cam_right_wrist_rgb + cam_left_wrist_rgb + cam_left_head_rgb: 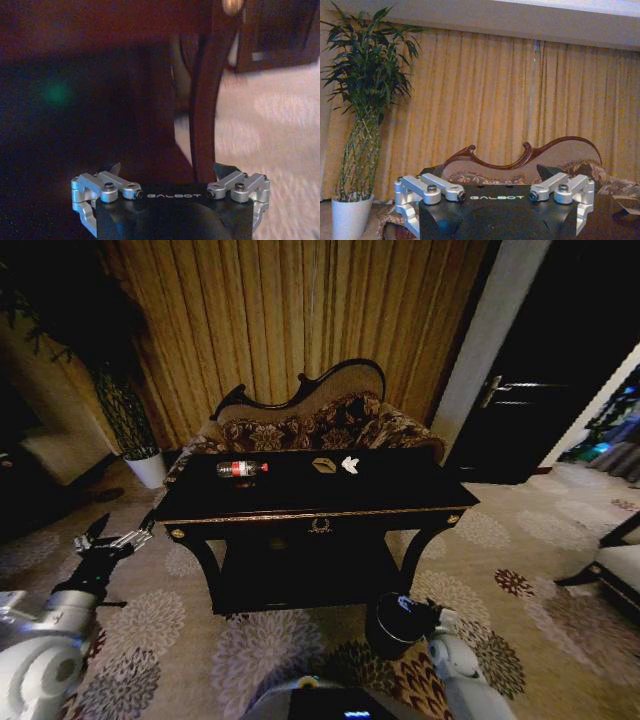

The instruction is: Move to the front of the table and place the trash on the table into the trash bin.

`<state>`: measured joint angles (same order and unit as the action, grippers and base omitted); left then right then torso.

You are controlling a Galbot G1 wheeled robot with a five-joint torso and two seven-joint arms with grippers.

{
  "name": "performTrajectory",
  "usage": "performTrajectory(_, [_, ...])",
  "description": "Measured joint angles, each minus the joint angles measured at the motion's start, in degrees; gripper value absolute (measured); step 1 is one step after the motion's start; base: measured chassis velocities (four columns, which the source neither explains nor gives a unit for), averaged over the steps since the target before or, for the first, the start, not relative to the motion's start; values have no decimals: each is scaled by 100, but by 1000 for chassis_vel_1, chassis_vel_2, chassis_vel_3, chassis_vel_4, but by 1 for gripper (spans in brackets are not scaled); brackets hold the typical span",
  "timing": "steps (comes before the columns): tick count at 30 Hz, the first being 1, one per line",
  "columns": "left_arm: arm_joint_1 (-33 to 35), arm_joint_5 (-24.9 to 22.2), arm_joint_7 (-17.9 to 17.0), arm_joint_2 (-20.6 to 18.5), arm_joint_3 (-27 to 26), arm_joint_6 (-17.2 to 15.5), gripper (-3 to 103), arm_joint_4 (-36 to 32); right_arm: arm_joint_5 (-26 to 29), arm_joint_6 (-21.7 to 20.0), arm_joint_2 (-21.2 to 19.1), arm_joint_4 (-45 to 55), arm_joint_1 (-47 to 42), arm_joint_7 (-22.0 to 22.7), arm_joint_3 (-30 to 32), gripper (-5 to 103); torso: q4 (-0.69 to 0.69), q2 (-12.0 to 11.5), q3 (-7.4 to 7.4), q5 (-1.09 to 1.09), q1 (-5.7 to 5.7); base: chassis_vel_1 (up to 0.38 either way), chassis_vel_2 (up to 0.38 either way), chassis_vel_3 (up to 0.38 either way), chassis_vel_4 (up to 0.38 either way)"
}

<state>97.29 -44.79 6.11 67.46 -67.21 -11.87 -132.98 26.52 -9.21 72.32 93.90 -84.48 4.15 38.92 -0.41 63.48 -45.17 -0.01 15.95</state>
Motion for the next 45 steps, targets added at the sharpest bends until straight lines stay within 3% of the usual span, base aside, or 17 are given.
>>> performTrajectory(8, [-7,8,-18,26,64,-12,100,-14,113,205,-267,1340,-276,20,21,100,0,0,0,0,0,0,0,0,0])
performTrajectory(15, [22,38,-69,59,70,-73,100,1,361,-466,-539,3207,-304,376,-137,100,1,0,0,-1,0,0,0,0,0])
performTrajectory(23, [-57,-9,-212,8,-4,-312,100,-66,629,-678,-768,4181,-580,764,44,100,0,0,0,0,0,0,0,0,0])
performTrajectory(45, [22,7,-233,2,-3,-396,100,-233,725,-517,-797,4176,-552,745,-9,100,0,1,1,0,-1,-7,6,7,-5])
